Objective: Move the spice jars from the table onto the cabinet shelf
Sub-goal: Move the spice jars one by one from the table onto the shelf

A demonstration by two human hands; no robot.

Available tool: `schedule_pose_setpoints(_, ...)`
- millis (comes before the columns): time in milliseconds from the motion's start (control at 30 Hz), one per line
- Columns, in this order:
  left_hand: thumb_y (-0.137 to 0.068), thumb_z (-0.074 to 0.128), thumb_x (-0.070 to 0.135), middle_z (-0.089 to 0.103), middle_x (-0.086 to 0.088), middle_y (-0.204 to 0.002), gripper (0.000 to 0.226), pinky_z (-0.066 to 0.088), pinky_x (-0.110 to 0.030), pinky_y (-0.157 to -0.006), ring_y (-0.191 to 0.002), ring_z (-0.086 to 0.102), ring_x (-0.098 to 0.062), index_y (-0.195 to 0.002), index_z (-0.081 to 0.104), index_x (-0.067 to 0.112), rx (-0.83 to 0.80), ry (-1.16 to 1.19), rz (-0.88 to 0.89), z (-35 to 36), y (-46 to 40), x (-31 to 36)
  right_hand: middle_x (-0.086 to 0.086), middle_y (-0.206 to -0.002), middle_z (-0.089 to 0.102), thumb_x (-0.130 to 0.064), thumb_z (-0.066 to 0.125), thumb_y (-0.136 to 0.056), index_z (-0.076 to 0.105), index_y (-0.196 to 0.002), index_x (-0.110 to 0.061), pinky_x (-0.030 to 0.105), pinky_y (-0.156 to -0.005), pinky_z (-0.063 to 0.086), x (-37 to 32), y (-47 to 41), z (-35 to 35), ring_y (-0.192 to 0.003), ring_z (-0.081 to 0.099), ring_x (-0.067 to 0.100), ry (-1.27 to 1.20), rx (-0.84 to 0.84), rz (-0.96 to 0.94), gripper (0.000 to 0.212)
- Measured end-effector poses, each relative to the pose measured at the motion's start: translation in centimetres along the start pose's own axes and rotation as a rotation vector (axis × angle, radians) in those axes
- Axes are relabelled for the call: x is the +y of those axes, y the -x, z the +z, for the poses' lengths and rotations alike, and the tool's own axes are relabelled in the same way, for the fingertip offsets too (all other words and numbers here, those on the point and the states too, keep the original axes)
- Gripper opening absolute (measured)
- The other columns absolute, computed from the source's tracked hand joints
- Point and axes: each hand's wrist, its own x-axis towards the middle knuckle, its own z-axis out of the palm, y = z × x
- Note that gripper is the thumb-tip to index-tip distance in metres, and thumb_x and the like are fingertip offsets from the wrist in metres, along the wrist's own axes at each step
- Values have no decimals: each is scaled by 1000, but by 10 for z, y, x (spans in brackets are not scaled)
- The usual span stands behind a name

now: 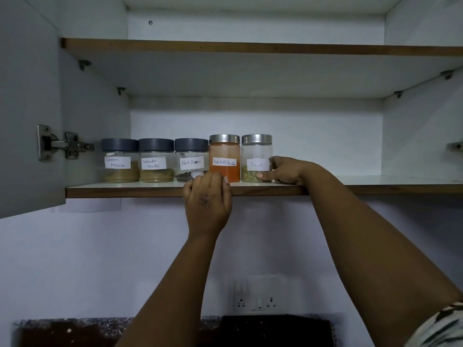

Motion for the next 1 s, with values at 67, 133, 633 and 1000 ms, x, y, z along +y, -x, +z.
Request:
schedule_pose_setpoints(67,-98,43,27,61,-3,-84,23,34,-33,-81,-77,54,-20,-88,59,13,-7,-18,16,-1,0,-2,5,-140,53,-29,74,-85,40,-145,-10,27,-100,41,-2,2,1,-120,53,18,3,-6,0,72)
schedule_pose_setpoints(133,-98,43,27,60,-3,-84,22,34,-33,-82,-78,53,-20,-90,59,13,-24,-18,26,-1,0,-4,4,-141,52,-29,75,-84,40,-145,-10,29,-106,40,-2,3,1,-123,52,19,0,-3,3,73)
schedule_pose_setpoints(633,-96,48,24,60,-4,-84,18,37,-36,-81,-77,53,-21,-89,59,12,-32,18,4,-5,-1,2,7,-141,52,-39,72,-85,42,-144,-10,39,-112,37,-5,8,3,-126,50,23,78,35,14,72)
schedule_pose_setpoints(1000,-97,44,27,60,-2,-84,22,32,-31,-81,-78,52,-19,-87,58,14,19,8,48,-2,0,-3,7,-136,56,-32,72,-86,47,-140,-10,31,-105,41,-3,8,2,-119,55,21,49,57,12,63)
